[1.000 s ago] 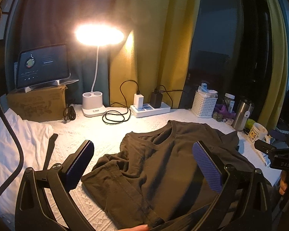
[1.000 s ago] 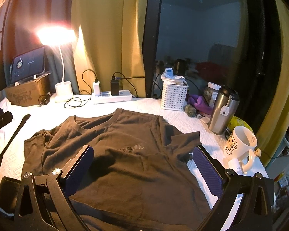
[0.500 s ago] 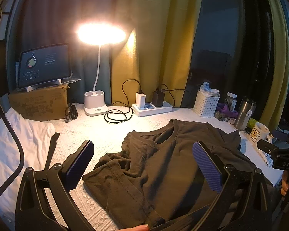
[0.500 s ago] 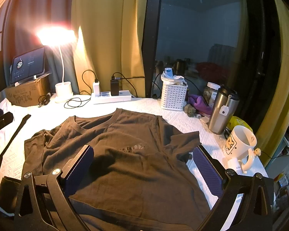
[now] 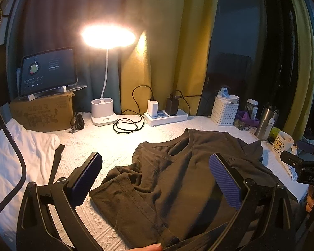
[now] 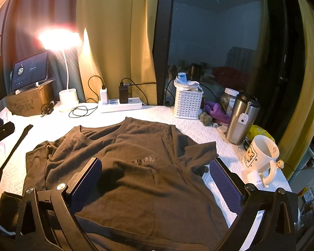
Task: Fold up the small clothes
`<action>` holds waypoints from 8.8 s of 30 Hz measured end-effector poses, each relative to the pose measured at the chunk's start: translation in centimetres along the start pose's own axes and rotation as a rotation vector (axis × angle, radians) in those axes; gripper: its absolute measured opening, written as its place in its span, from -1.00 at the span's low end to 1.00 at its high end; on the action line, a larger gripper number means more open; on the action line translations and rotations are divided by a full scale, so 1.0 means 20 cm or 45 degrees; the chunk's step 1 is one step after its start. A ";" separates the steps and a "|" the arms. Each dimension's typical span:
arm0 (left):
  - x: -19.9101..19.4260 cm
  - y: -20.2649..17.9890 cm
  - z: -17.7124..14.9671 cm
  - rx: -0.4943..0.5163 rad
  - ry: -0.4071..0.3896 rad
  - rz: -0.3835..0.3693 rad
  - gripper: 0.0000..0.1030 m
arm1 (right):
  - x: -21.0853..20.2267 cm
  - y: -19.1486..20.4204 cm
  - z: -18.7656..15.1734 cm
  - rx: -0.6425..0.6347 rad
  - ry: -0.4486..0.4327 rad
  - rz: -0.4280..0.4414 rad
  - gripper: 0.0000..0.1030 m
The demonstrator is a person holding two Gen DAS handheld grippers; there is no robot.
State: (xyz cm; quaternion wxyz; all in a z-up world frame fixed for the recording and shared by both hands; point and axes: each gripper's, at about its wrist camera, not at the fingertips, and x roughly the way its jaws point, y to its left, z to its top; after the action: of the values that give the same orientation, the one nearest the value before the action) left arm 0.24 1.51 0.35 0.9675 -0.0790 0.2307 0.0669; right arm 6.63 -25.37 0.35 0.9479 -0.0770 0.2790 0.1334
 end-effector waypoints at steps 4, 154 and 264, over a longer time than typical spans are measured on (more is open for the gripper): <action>0.01 0.00 0.00 0.001 0.005 0.001 0.96 | 0.00 0.00 0.00 -0.001 0.000 0.001 1.00; 0.63 0.48 -0.09 -0.032 0.440 0.001 0.00 | 0.79 0.16 -0.15 -0.206 0.453 0.400 0.78; 0.93 0.69 -0.08 -0.087 0.575 -0.031 0.33 | 0.92 -0.27 0.06 0.035 0.282 0.337 0.78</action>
State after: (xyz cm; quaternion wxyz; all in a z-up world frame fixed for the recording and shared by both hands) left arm 13.63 16.43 -11.23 0.8887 -0.1275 0.4382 0.0435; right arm 23.79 -26.31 -8.33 0.8865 -0.0410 0.3911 0.2438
